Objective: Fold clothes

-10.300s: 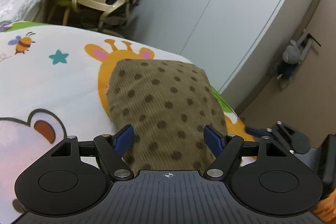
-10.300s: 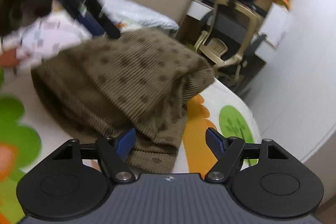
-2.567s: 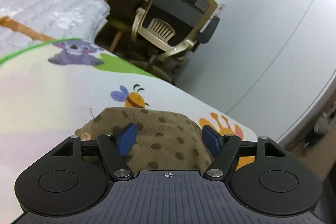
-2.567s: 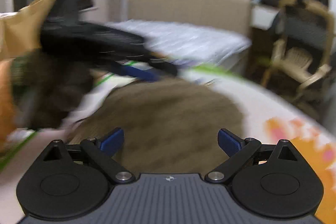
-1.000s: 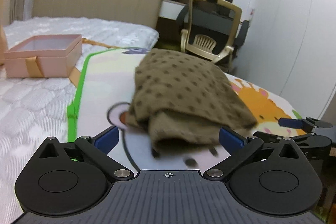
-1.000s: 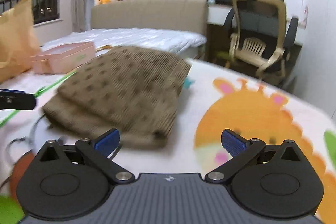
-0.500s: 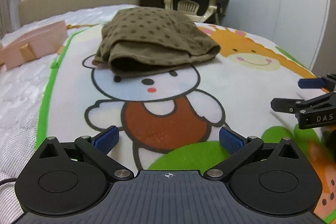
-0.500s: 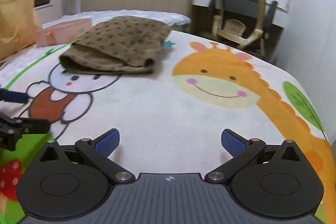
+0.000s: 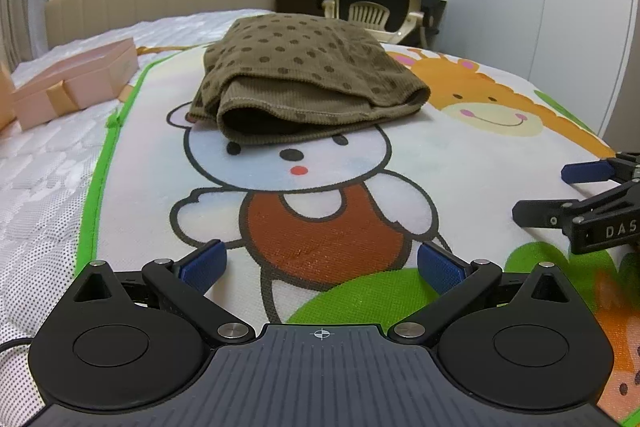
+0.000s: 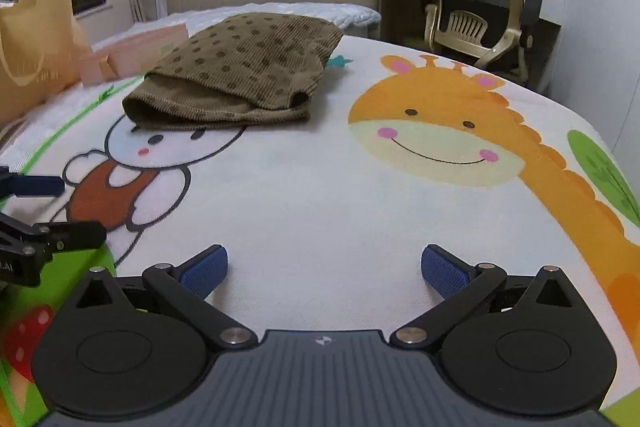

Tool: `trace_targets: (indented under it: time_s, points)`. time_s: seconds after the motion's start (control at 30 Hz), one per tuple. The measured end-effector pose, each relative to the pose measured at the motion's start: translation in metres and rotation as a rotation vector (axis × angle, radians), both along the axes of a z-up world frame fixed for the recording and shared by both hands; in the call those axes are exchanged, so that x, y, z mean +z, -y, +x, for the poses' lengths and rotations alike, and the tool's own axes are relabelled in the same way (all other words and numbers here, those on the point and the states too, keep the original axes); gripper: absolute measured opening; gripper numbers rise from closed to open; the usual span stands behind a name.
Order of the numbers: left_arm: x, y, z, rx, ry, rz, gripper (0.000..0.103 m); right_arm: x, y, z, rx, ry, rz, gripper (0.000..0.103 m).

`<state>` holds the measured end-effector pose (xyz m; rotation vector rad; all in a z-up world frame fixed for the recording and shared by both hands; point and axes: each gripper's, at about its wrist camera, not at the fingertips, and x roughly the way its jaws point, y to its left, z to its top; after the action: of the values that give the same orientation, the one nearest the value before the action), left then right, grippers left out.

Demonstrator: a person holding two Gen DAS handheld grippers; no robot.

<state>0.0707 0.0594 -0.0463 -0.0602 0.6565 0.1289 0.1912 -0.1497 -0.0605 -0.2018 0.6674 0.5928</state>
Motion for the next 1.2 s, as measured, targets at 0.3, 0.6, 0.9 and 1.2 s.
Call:
trace_targets:
  time_s: [0.3, 0.6, 0.9, 1.2]
  points:
    - [0.0000, -0.0022, 0.0004, 0.008, 0.004, -0.012, 0.103, -0.0006, -0.0031, -0.0015, -0.004, 0.003, -0.007, 0.103]
    - [-0.0001, -0.0051, 0.0001, 0.011, 0.009, -0.028, 0.103, -0.0012, -0.0034, -0.0018, -0.005, 0.002, -0.006, 0.103]
    - [0.0002, -0.0056, 0.0003, 0.011, 0.010, -0.032, 0.103, -0.0008, -0.0031, -0.0013, -0.005, 0.002, -0.005, 0.103]
    - [0.0004, -0.0062, -0.0003, 0.011, 0.012, -0.035, 0.103, -0.0008, -0.0032, -0.0012, -0.006, 0.002, -0.004, 0.103]
